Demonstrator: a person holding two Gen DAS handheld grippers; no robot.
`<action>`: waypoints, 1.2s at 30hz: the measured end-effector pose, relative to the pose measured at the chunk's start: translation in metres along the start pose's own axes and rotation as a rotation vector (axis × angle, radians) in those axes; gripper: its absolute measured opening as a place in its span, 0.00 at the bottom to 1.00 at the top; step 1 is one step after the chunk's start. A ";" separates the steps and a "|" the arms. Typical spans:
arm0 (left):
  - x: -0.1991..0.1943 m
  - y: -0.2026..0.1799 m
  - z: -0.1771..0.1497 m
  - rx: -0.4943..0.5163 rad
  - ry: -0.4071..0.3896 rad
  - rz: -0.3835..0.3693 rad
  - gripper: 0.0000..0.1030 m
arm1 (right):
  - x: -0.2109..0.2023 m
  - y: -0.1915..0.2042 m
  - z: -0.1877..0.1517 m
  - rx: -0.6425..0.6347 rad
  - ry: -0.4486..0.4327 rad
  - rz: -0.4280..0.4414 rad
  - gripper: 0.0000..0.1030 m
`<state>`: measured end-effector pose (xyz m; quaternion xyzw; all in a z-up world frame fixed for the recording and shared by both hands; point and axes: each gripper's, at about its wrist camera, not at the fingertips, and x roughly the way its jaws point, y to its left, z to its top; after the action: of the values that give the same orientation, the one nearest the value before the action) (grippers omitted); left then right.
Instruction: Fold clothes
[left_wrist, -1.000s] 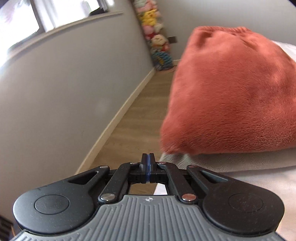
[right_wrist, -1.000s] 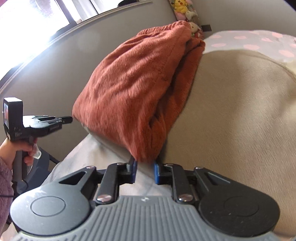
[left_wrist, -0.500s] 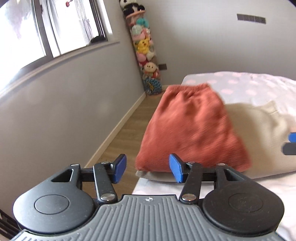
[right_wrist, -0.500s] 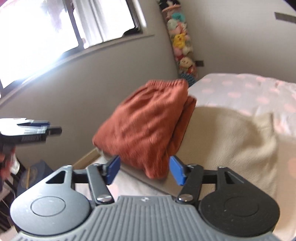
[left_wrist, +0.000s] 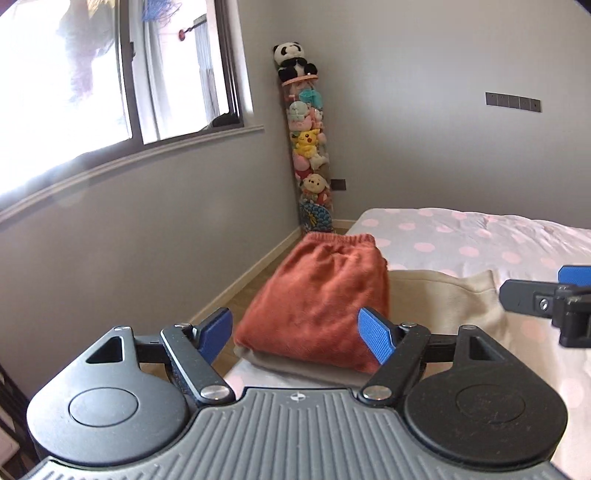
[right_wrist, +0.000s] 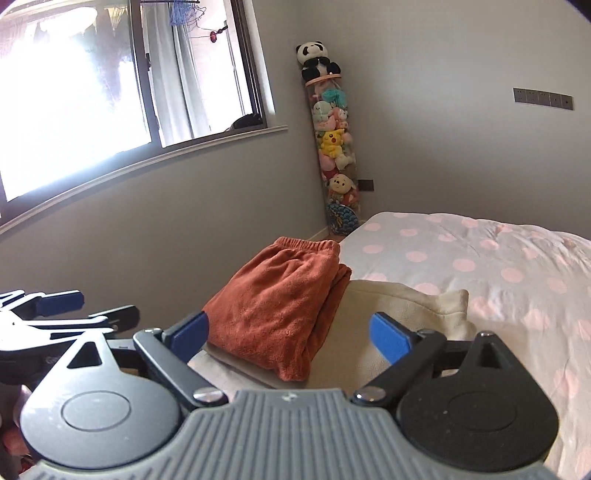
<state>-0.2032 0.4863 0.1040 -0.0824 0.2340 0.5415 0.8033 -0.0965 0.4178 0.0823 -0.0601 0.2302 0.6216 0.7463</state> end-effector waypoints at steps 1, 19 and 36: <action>-0.004 -0.004 -0.004 -0.013 -0.005 -0.007 0.72 | -0.007 -0.002 -0.003 0.002 0.003 -0.005 0.92; -0.051 -0.068 -0.064 -0.076 0.049 0.042 0.72 | -0.078 -0.041 -0.073 0.044 0.029 -0.062 0.92; -0.067 -0.076 -0.074 -0.078 0.052 0.028 0.72 | -0.098 -0.035 -0.081 0.014 0.016 -0.048 0.92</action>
<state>-0.1754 0.3716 0.0614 -0.1243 0.2347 0.5592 0.7853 -0.0966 0.2914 0.0442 -0.0651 0.2389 0.6014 0.7596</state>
